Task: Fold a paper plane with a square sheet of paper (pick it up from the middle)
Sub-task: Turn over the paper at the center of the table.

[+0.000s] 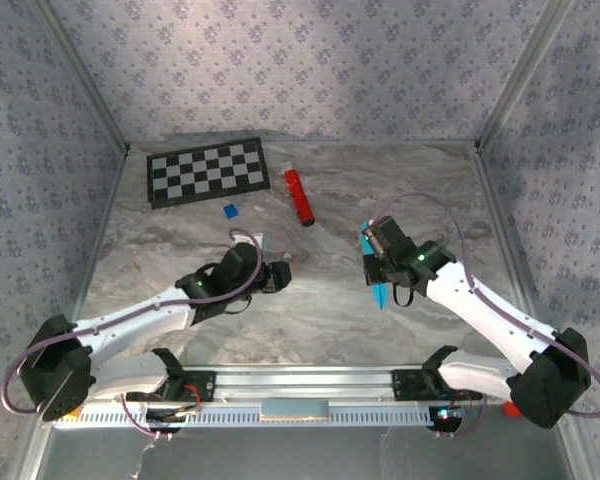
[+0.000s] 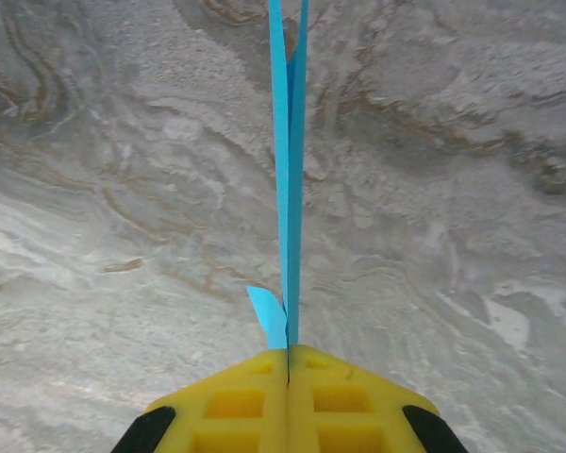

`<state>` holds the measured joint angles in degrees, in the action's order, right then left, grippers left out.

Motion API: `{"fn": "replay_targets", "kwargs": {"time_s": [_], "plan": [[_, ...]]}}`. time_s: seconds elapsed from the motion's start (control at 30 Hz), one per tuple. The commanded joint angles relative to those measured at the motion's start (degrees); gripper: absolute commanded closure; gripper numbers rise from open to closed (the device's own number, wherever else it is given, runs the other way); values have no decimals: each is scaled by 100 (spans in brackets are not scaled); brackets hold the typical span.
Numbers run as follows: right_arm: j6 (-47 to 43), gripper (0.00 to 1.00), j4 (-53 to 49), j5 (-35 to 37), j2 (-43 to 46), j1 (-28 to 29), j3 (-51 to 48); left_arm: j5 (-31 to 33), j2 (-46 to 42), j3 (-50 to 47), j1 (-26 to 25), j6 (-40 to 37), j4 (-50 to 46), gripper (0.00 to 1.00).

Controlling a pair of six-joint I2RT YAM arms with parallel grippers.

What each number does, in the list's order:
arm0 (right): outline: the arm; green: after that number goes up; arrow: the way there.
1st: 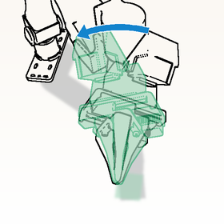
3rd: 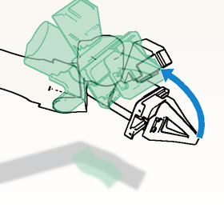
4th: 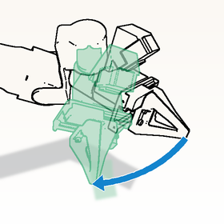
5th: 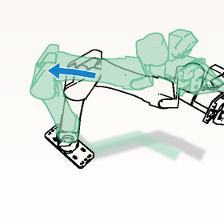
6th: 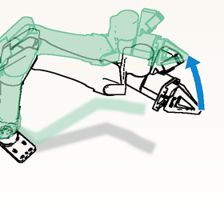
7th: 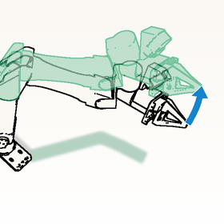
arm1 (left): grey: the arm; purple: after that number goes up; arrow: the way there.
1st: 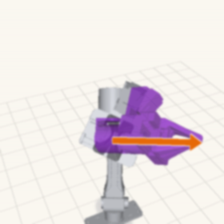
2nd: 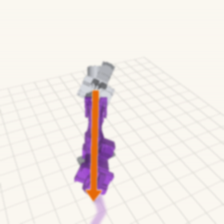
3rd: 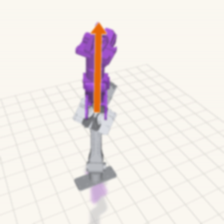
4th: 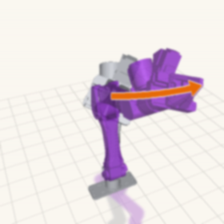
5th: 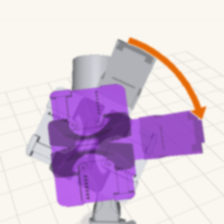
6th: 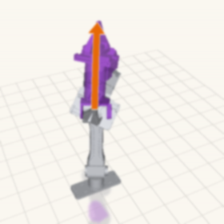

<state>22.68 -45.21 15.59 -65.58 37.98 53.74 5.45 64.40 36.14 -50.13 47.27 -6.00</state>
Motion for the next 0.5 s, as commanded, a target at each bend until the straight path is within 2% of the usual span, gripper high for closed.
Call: {"fn": "replay_targets", "kwargs": {"time_s": [0.0, 0.13, 0.2, 0.27, 0.47], "plan": [[254, 98, -554, 1319, -227, 339, 331, 255, -398, -104, 34, 72, -363, 42], [866, 98, -1097, 2453, -808, 748, 641, 466, -861, -268, 53, 131, -729, 40], [1111, 98, -1310, 2780, -1146, 940, 761, 533, -1079, -338, 61, 184, -867, 39], [1267, 98, -1359, 2848, -1476, 1077, 854, 642, -1324, -424, 81, 270, -1007, 39], [1235, 98, -959, 2376, -2646, 1596, 1266, 966, -2019, -652, 138, 506, -1410, 37]]}}
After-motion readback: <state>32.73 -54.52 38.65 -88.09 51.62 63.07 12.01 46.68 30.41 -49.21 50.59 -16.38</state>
